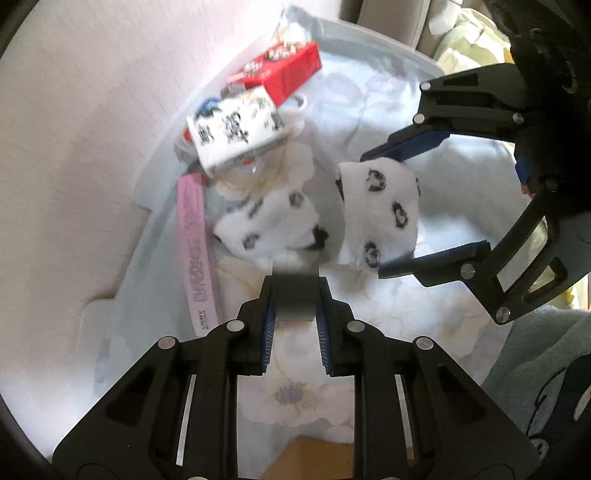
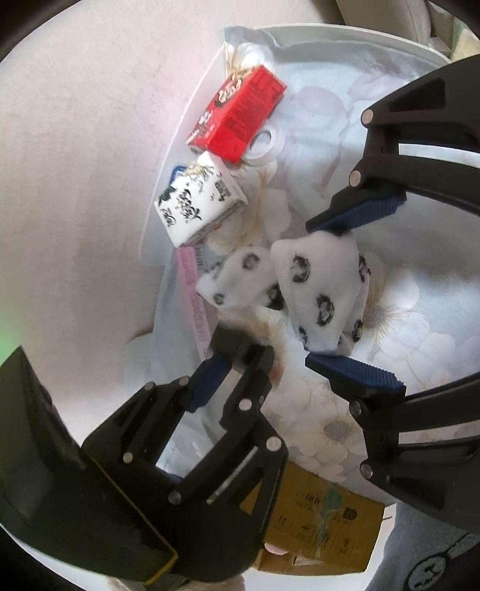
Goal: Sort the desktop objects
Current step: 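Carry the lipstick and sock over the cardboard box and open both grippers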
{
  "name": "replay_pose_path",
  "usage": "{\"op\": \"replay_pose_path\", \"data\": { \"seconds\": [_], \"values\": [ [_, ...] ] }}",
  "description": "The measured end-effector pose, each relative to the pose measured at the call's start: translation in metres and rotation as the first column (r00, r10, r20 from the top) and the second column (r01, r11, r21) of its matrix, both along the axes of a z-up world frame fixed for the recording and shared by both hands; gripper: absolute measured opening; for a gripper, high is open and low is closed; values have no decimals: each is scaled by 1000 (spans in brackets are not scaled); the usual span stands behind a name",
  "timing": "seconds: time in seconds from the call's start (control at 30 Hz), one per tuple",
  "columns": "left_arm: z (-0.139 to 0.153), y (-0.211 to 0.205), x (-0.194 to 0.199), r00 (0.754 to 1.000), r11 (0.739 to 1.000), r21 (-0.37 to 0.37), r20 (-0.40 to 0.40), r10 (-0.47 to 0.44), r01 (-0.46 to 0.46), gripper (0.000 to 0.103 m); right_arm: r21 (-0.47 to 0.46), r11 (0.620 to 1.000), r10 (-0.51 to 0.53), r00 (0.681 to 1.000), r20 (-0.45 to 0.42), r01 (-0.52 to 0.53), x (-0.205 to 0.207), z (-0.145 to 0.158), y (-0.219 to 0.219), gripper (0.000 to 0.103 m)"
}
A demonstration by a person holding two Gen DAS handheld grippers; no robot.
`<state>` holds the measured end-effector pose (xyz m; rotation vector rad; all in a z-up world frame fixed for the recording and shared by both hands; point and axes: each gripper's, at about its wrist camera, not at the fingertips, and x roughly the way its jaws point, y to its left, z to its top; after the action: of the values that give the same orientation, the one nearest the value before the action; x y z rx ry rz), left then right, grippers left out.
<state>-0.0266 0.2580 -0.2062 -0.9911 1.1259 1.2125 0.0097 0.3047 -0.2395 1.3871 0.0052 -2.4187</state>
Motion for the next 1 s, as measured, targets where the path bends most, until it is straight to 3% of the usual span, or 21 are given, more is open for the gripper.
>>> {"op": "replay_pose_path", "data": {
  "seconds": [0.23,0.43,0.67,0.87,1.0],
  "values": [
    [48,-15,2,994,990,94,39,99,-102,18,17,999,-40,999,-17,40,21,36,5,59],
    [72,-42,-13,985,978,128,65,157,-164,18,23,998,-63,996,-57,64,35,76,0,59],
    [106,-75,-23,966,941,221,95,241,-257,18,43,998,-34,994,-101,38,16,112,-44,59],
    [140,-148,-42,914,862,304,117,388,-405,18,60,997,64,987,-147,-56,17,144,-96,59],
    [156,-209,-56,854,788,337,119,507,-515,18,41,987,159,975,-157,-155,18,154,-145,59]
  ]
}}
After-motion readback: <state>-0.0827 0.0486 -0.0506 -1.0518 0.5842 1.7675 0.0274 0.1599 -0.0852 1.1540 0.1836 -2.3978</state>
